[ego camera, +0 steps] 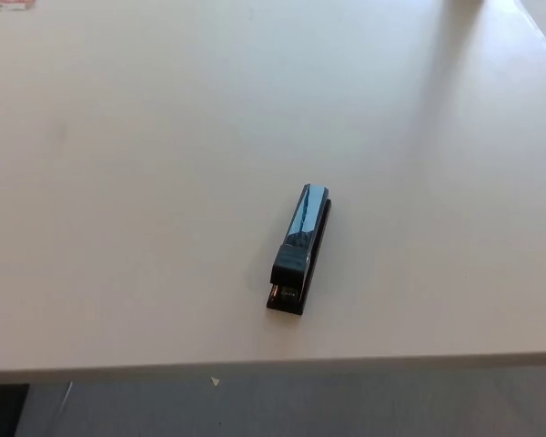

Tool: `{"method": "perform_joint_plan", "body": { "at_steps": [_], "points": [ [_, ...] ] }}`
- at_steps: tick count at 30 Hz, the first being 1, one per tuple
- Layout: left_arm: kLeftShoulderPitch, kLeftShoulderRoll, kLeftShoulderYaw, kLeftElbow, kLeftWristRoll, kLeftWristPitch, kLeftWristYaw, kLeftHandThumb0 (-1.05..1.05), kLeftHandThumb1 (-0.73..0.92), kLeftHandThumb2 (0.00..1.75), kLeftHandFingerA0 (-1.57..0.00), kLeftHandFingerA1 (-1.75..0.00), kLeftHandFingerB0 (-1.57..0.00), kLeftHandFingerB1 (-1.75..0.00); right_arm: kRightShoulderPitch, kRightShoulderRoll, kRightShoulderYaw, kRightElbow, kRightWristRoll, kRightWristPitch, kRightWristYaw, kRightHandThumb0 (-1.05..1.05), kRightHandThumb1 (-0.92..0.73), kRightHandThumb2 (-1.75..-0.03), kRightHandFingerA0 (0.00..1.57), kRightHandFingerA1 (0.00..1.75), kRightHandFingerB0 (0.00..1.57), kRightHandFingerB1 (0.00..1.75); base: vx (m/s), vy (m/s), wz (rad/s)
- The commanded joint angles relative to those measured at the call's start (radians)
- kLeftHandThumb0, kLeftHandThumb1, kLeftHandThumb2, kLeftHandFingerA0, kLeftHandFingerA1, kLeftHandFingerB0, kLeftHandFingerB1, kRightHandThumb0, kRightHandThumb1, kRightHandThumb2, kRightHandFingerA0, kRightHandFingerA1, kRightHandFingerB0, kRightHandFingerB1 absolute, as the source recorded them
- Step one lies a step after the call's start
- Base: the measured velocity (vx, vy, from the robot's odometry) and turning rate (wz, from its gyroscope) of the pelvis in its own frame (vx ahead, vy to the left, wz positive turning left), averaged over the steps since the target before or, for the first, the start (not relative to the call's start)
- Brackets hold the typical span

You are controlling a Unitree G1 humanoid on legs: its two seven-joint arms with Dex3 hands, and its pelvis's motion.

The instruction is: The robot uses its right hand to press on the stapler that is in the middle of the desk

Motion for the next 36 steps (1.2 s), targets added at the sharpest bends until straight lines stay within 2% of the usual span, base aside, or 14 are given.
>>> {"method": "perform_joint_plan", "body": {
  "at_steps": [1, 16, 17, 18, 19, 20, 22, 24, 25, 26, 27, 28, 30, 36],
  "points": [
    [-0.034, 0.048, 0.067, 0.091, -0.057, -0.136, -0.07, -0.83, 0.92, 0.72, -0.01, -0.23, -0.01, -0.25, -0.021, -0.011, -0.046, 0.067, 0.047, -0.159, 0.047, -0.9, -0.77, -1.22, 0.0, 0.27, 0.0, 0.22, 0.0, 0.0, 0.0],
    [-0.04, 0.053, 0.09, 0.128, -0.044, -0.166, -0.083, -0.83, 0.92, 0.72, -0.01, -0.23, -0.01, -0.25, -0.027, -0.009, -0.062, 0.098, 0.036, -0.187, 0.055, -0.9, -0.77, -1.22, 0.0, 0.27, 0.0, 0.22, 0.0, 0.0, 0.0],
    [-0.103, 0.12, -0.029, 0.143, 0.071, -0.003, -0.125, -0.85, 0.9, 1.24, -0.05, -0.25, -0.05, -0.25, -0.086, -0.048, -0.017, 0.115, -0.013, -0.074, 0.052, -0.86, -0.78, -1.21, 0.0, 0.26, 0.0, 0.22, 0.0, 0.0, 0.0],
    [-0.097, 0.105, 0.003, 0.148, 0.027, -0.009, -0.118, -0.84, 0.78, 0.98, 0.0, -0.1, 0.0, -0.16, -0.086, -0.051, -0.015, 0.118, -0.013, -0.064, 0.056, -0.88, -0.81, -1.23, 0.0, 0.25, 0.0, 0.21, 0.0, 0.0, 0.0],
    [-0.084, 0.086, 0.033, 0.153, -0.015, -0.019, -0.106, -0.84, 0.78, 0.98, 0.0, -0.1, 0.0, -0.16, -0.084, -0.053, -0.01, 0.122, -0.012, -0.051, 0.051, -0.88, -0.81, -1.23, 0.0, 0.25, 0.0, 0.21, 0.0, 0.0, 0.0],
    [-0.085, 0.085, 0.034, 0.152, -0.016, -0.029, -0.107, -0.82, 0.85, 1.21, 0.0, -0.2, 0.0, -0.2, -0.09, -0.053, -0.008, 0.124, -0.007, -0.038, 0.05, -0.87, -0.81, -1.23, 0.0, 0.24, 0.0, 0.21, 0.0, 0.0, 0.0],
    [-0.095, 0.099, 0.019, 0.151, 0.0, -0.026, -0.112, -0.88, 0.81, 1.03, 0.0, -0.11, 0.0, -0.12, -0.102, -0.053, -0.011, 0.125, 0.003, -0.026, 0.049, -0.84, -0.81, -1.22, 0.0, 0.28, 0.0, 0.24, 0.0, 0.0, 0.0],
    [-0.11, 0.095, 0.022, 0.152, -0.007, -0.012, -0.115, -0.89, 0.89, 1.2, 0.0, -0.17, 0.0, -0.17, -0.113, -0.056, -0.008, 0.125, 0.001, -0.019, 0.051, -0.9, -0.78, -1.06, 0.0, 0.17, 0.0, 0.14, 0.0, 0.0, 0.0],
    [-0.115, 0.099, 0.021, 0.154, -0.008, 0.0, -0.124, -0.86, 0.78, 0.98, 0.0, -0.08, 0.0, -0.1, -0.118, -0.057, -0.003, 0.126, -0.004, -0.014, 0.046, -0.88, -0.83, -1.23, 0.0, 0.25, 0.0, 0.21, 0.0, 0.0, 0.0],
    [-0.115, 0.099, 0.022, 0.153, -0.009, -0.002, -0.129, -0.79, 0.92, 0.8, 0.0, -0.03, 0.0, -0.08, -0.117, -0.057, -0.005, 0.125, -0.002, -0.017, 0.05, -0.89, -0.83, -1.23, 0.0, 0.25, 0.0, 0.21, 0.0, 0.0, 0.0],
    [-0.112, 0.104, 0.018, 0.151, -0.007, 0.002, -0.138, -0.87, 0.79, 0.97, 0.0, -0.05, 0.0, -0.08, -0.111, -0.058, -0.006, 0.124, 0.001, -0.017, 0.061, -0.91, -0.85, -1.23, 0.0, 0.23, 0.0, 0.19, 0.0, 0.0, 0.0],
    [-0.114, 0.108, 0.013, 0.152, -0.005, 0.018, -0.143, -0.79, 0.92, 0.81, 0.0, -0.01, 0.0, -0.05, -0.112, -0.058, -0.009, 0.125, 0.003, -0.007, 0.057, -0.91, -0.84, -1.23, 0.0, 0.23, 0.0, 0.19, 0.0, 0.0, 0.0],
    [-0.098, 0.103, 0.02, 0.155, -0.016, 0.033, -0.151, -0.84, 0.86, 1.19, 0.0, -0.19, 0.0, -0.18, -0.097, -0.065, -0.002, 0.123, -0.003, 0.002, 0.052, -0.94, -0.85, -1.24, 0.0, 0.22, 0.0, 0.16, 0.0, 0.0, 0.0],
    [-0.028, 0.095, 0.02, 0.154, -0.015, 0.019, -0.158, -0.84, 0.86, 1.19, 0.0, -0.19, 0.0, -0.18, -0.03, -0.08, 0.016, 0.119, -0.012, -0.016, 0.061, -0.92, -0.85, -1.24, 0.0, 0.22, 0.0, 0.17, 0.0, 0.0, 0.0]
  ]
}}
